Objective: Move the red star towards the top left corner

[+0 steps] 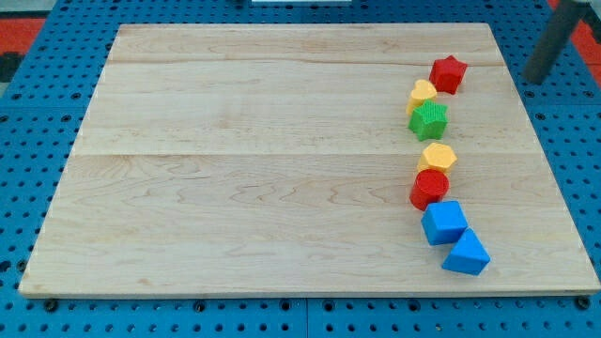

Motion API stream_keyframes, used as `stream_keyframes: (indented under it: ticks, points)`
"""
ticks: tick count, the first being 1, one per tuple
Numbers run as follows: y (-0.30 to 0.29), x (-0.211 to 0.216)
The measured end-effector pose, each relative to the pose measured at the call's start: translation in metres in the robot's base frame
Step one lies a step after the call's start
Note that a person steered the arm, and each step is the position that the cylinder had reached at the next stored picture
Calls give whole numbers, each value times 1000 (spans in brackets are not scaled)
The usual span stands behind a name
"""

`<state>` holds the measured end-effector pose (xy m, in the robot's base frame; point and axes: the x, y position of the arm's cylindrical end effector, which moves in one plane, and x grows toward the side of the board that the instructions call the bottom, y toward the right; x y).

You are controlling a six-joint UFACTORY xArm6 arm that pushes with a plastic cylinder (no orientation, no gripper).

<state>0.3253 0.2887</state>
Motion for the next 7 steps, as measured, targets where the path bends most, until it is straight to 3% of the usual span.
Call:
stream_keyframes:
  ticks: [1, 2, 4, 5, 6, 7]
  points:
    - [-85, 2]
    - [-134, -27]
    - [-95, -52]
    - [-201, -62]
    - [-252, -79]
    - [-183, -86]
